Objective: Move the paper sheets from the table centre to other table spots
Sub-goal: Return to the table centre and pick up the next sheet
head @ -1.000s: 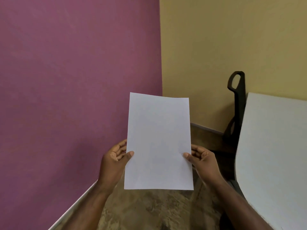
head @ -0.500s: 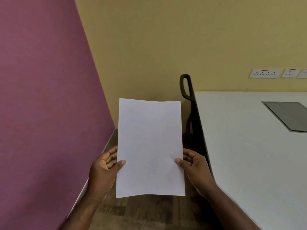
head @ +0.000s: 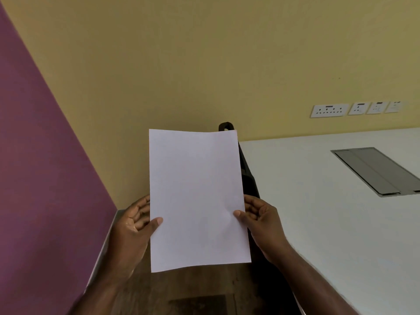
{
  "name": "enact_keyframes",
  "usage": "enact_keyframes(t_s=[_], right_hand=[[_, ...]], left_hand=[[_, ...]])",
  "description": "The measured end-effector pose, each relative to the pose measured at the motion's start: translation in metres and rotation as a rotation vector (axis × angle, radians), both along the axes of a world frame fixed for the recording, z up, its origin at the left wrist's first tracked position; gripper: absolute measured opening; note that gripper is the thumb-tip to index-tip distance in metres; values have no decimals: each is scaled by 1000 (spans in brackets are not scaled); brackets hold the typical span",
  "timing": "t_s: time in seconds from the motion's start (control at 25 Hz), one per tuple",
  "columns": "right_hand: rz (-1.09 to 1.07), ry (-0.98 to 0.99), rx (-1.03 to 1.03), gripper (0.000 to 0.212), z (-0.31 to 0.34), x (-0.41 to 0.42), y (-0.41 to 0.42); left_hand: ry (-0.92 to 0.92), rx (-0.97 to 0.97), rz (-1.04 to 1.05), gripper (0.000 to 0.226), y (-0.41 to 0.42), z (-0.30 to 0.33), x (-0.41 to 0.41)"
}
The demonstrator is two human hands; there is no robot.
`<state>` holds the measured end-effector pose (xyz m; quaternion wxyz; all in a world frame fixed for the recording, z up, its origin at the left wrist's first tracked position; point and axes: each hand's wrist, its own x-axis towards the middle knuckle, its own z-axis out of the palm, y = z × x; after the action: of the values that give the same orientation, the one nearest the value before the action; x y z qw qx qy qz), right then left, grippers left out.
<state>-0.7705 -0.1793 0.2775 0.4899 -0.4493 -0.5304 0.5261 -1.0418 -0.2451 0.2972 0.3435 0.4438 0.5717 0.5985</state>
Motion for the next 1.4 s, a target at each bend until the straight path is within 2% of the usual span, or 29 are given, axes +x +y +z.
enact_keyframes(t_s=[0.36, 0.6, 1.0, 1.4], right_hand=[[-225, 14, 56, 33, 22, -77, 142], [-426, 24, 71, 34, 36, -82, 203], [-790, 44, 72, 36, 13, -16, 307], [-1150, 20, -37, 37, 2, 43, 353]], left_hand=[[115, 54, -224, 63, 209, 20, -84], [185, 98, -444, 68, 329, 43, -86], [226, 147, -802, 67, 524, 31, 9], [292, 136, -1163, 62, 647, 15, 149]])
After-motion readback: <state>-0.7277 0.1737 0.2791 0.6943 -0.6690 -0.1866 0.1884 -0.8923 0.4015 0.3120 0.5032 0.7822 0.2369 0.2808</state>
